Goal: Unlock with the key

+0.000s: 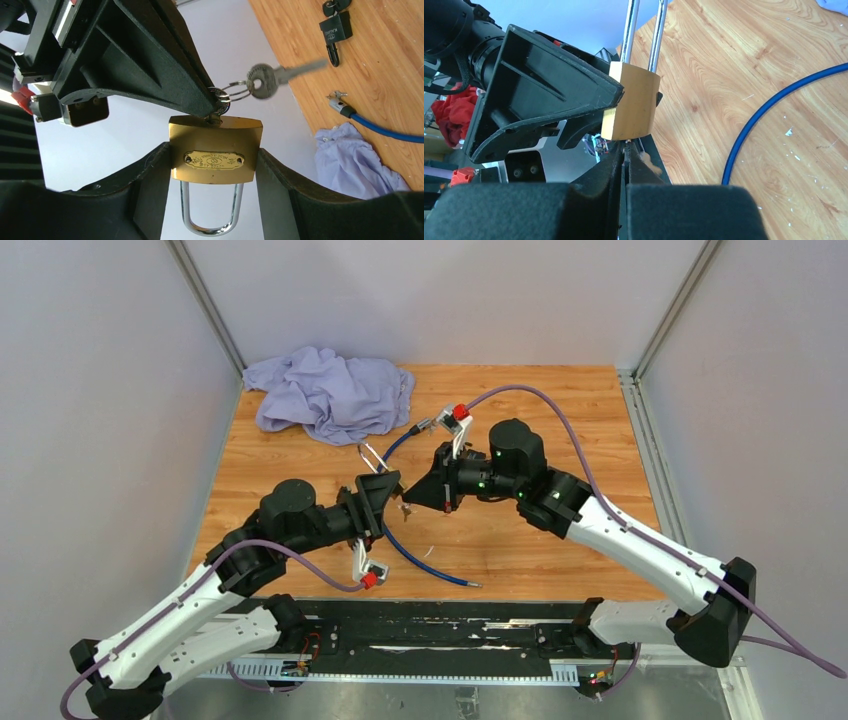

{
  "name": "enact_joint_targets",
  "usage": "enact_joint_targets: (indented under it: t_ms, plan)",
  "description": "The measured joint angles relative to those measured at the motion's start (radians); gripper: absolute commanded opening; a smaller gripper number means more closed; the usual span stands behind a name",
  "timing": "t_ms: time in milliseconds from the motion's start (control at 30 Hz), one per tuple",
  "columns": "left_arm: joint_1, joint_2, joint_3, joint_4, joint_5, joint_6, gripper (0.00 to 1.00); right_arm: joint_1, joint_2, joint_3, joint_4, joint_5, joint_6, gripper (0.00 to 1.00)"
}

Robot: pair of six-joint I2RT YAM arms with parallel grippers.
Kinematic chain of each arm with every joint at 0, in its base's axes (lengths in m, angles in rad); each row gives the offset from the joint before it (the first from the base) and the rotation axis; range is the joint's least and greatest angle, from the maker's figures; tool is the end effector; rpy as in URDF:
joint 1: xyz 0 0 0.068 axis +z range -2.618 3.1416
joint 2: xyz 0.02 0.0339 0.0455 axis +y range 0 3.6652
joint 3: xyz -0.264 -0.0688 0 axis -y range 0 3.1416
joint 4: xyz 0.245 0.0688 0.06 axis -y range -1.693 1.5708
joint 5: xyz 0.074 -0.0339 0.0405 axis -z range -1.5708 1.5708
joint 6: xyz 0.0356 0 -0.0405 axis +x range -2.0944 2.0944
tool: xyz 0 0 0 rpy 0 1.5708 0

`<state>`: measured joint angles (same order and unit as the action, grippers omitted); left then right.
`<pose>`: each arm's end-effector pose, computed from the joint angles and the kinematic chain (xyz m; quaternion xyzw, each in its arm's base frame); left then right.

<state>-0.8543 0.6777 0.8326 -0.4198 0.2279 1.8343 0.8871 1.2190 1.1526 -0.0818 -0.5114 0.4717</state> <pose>0.0938 -0.1199 0.3477 0.7845 0.1099 0.2044 0.5751 0.1642 0.2291 0.3894 -0.3127 0.6831 0.5459 0.3710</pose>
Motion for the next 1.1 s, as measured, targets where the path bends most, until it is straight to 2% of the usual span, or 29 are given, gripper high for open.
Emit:
enact_joint_targets:
  t_ms: [100,333,700,733,833,967,1100]
  plan:
    - [0.000,-0.005,-0.001,0.001,-0.011,0.007,0.00,-0.002,-0.002,-0.029,0.053,-0.001,0.047,0.01]
    - [0.000,-0.016,-0.039,0.026,-0.019,0.029,0.00,-0.066,-0.009,-0.194,0.324,-0.101,0.267,0.01]
    - [0.001,-0.050,-0.058,0.132,0.003,0.068,0.00,-0.119,0.014,-0.251,0.597,-0.232,0.473,0.01]
    - [0.001,-0.050,-0.061,0.138,0.006,0.071,0.00,-0.129,0.018,-0.262,0.631,-0.247,0.497,0.06]
    - [0.001,-0.049,-0.065,0.140,0.006,0.073,0.00,-0.140,0.032,-0.267,0.653,-0.274,0.526,0.33]
    - [0.000,-0.045,-0.065,0.135,0.019,0.074,0.00,-0.142,-0.006,-0.242,0.499,-0.246,0.417,0.62]
    - [0.000,-0.043,-0.060,0.119,0.020,0.064,0.00,-0.142,-0.072,-0.195,0.317,-0.169,0.262,0.67]
